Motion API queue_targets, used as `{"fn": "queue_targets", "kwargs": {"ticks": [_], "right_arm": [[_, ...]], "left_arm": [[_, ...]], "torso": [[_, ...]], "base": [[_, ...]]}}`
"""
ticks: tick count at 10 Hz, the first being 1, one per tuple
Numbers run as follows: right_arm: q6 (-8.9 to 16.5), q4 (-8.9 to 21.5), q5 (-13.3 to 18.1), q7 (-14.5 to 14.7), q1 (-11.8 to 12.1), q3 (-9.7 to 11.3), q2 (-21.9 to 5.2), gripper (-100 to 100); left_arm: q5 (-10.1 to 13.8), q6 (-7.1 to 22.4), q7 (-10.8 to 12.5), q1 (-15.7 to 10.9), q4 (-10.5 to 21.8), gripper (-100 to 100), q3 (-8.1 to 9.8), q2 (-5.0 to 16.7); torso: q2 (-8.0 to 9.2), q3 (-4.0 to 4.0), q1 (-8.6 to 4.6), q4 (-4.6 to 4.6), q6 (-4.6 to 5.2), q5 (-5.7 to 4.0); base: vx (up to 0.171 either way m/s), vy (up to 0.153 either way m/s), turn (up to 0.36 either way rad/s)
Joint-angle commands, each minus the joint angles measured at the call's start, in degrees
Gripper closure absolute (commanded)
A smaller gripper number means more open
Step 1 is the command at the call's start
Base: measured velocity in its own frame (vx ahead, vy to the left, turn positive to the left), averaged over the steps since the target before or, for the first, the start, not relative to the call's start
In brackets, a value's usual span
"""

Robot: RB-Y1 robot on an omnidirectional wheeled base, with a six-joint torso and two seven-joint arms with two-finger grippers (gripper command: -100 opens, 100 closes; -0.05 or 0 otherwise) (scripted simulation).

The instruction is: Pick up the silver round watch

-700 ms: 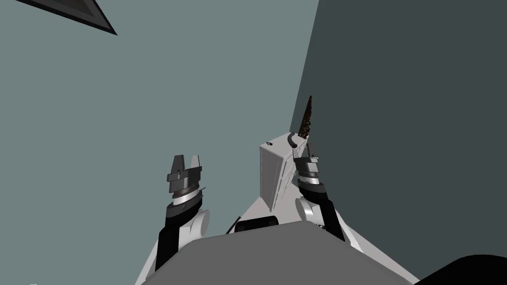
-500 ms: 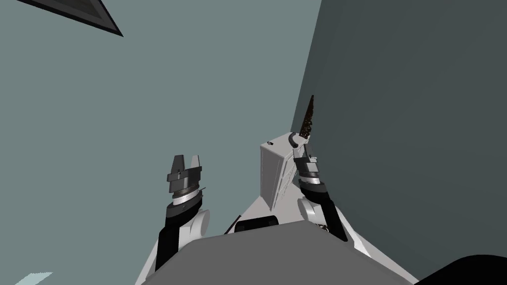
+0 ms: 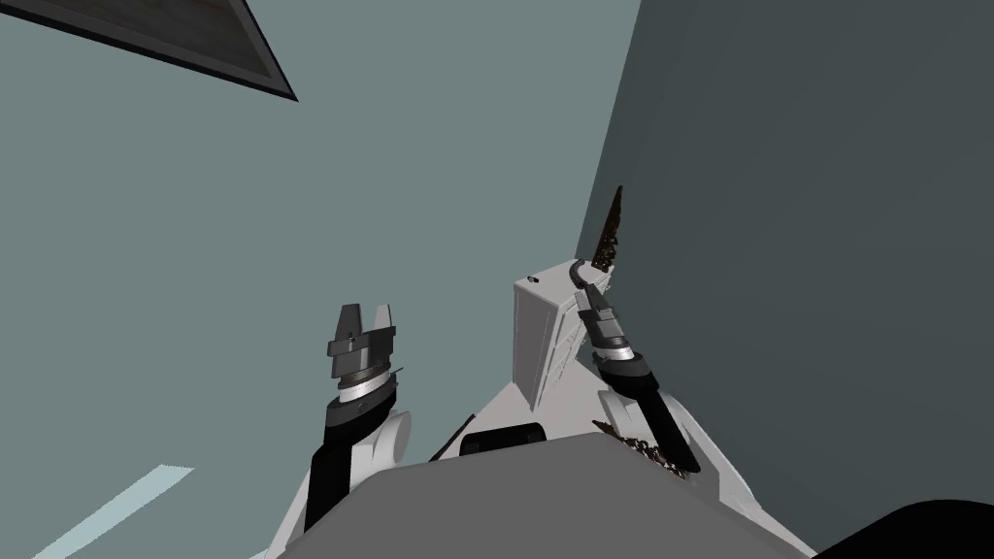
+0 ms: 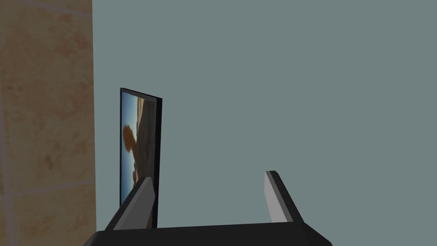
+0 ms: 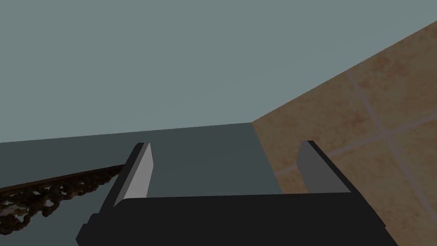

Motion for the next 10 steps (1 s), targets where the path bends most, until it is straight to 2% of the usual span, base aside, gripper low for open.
{"fn": "queue_targets", "kwargs": {"ticks": [1, 2, 3, 4, 5, 6, 7, 8, 9, 10], "right_arm": [[-0.2, 0.3, 1.7, 0.3, -0.1, -0.8, -1.8, -100], [-0.5, 0.6, 4.0, 0.7, -0.1, -2.1, -4.1, -100], [-0.5, 0.6, 4.3, 0.7, -0.1, -2.1, -4.2, -100], [-1.0, 1.1, 6.6, 1.1, -0.1, -3.5, -6.7, -100], [-1.0, 1.1, 7.1, 1.1, -0.1, -3.5, -6.7, -100], [-1.5, 1.6, 9.4, 1.6, 0.0, -5.0, -9.2, -100], [-1.5, 1.6, 10.0, 1.6, 0.0, -5.0, -9.2, -100], [-2.1, 2.1, 12.2, 2.1, 0.0, -6.5, -11.7, -100], [-2.1, 2.1, 13.1, 2.1, 0.0, -6.5, -11.7, -100], [-2.8, 2.6, 15.2, 2.7, 0.0, -8.1, -14.2, -100]], "left_arm": [[0.0, 0.0, 0.0, 0.0, 0.0, 0, 0.0, 0.0], [0.0, 0.0, 0.0, 0.0, 0.0, 0, 0.0, 0.0], [0.0, 0.0, 0.0, 0.0, 0.0, 0, 0.0, 0.0], [0.0, 0.0, 0.0, 0.0, 0.0, 0, 0.0, 0.0], [0.0, 0.0, 0.0, 0.0, 0.0, 0, 0.0, 0.0], [0.0, 0.0, 0.0, 0.0, 0.0, 0, 0.0, 0.0], [0.0, 0.0, 0.0, 0.0, 0.0, 0, 0.0, 0.0], [0.0, 0.0, 0.0, 0.0, 0.0, 0, 0.0, 0.0], [0.0, 0.0, 0.0, 0.0, 0.0, 0, 0.0, 0.0], [0.0, 0.0, 0.0, 0.0, 0.0, 0, 0.0, 0.0]], "torso": [[0.0, 0.0, 0.0, 0.0, 0.0, 0.0], [-0.02, -0.01, 0.0, 0.0, 0.01, 0.0], [-0.03, -0.02, 0.0, -0.01, 0.0, 0.0], [-0.07, -0.04, 0.0, -0.01, 0.02, 0.0], [-0.07, -0.04, 0.0, -0.01, 0.0, 0.0], [-0.08, -0.04, 0.01, -0.02, 0.01, 0.0], [-0.06, -0.03, -0.03, -0.01, 0.0, -0.01], [-0.07, -0.04, -0.03, -0.01, 0.02, -0.01], [-0.07, -0.04, 0.0, -0.01, 0.0, 0.0], [-0.09, -0.05, 0.0, -0.02, 0.02, -0.01]], "base": [[-0.04, -0.009, 0.054], [-0.039, -0.007, 0.119], [-0.027, -0.009, 0.042], [-0.031, -0.005, 0.09], [-0.029, -0.008, 0.063], [-0.037, -0.015, 0.117], [-0.033, -0.017, 0.057], [-0.034, -0.005, 0.138], [-0.027, -0.01, 0.058], [-0.031, -0.011, 0.141]]}}
